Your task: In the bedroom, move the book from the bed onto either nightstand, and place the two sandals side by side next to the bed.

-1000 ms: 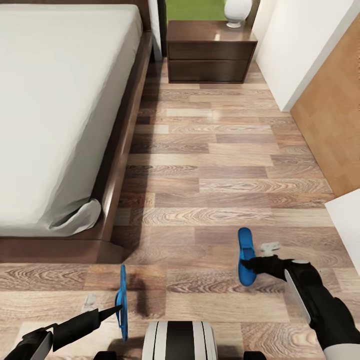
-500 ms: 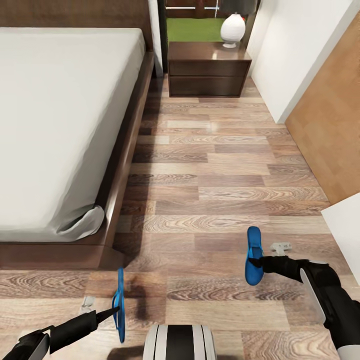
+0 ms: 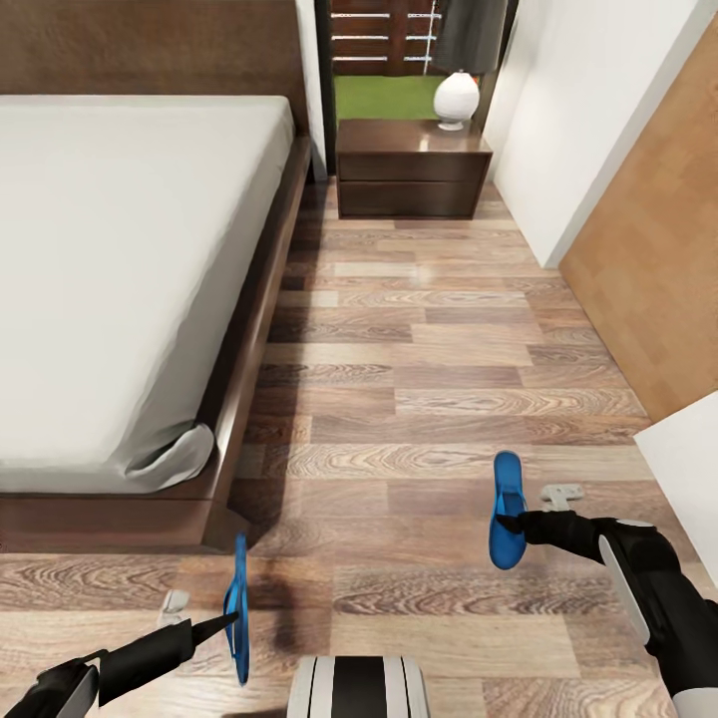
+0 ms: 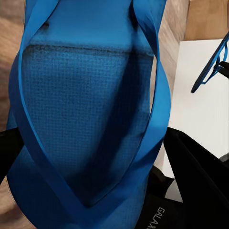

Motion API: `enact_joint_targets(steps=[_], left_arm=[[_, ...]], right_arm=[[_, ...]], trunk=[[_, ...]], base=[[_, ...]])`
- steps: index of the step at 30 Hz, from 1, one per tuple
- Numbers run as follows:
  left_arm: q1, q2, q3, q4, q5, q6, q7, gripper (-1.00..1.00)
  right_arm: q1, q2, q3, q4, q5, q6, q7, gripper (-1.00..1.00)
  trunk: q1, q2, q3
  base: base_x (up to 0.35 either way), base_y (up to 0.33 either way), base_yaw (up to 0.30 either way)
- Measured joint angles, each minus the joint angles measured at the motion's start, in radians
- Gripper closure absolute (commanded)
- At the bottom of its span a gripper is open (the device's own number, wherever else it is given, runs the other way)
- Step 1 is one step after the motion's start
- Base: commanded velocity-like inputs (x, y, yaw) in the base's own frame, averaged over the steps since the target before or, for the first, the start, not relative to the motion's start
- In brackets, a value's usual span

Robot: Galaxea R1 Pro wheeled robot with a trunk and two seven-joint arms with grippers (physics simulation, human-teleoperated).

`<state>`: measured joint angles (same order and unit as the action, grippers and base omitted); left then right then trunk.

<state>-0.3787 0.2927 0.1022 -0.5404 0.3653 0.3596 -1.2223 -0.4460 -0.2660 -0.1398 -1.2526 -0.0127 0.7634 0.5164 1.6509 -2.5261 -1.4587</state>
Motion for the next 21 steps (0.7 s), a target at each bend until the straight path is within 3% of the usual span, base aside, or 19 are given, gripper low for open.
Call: enact_joint_targets(steps=[16, 21], left_arm=[[0.000, 0.000, -0.001, 0.000, 0.000, 0.000, -0.001, 1.00], [0.000, -0.002, -0.001, -0.001, -0.002, -0.013, 0.029, 1.00]], right_arm=[[0.002, 0.009, 0.001, 0.008, 0.004, -0.005, -0.002, 1.00], [0.007, 0.008, 0.000, 0.115, 0.006, -0.025, -0.001, 1.00]], trunk=[[-0.007, 0.004, 0.062], [-0.009, 0.005, 0.081]], base=[[0.000, 0.000, 0.000], [0.000, 0.000, 0.000]])
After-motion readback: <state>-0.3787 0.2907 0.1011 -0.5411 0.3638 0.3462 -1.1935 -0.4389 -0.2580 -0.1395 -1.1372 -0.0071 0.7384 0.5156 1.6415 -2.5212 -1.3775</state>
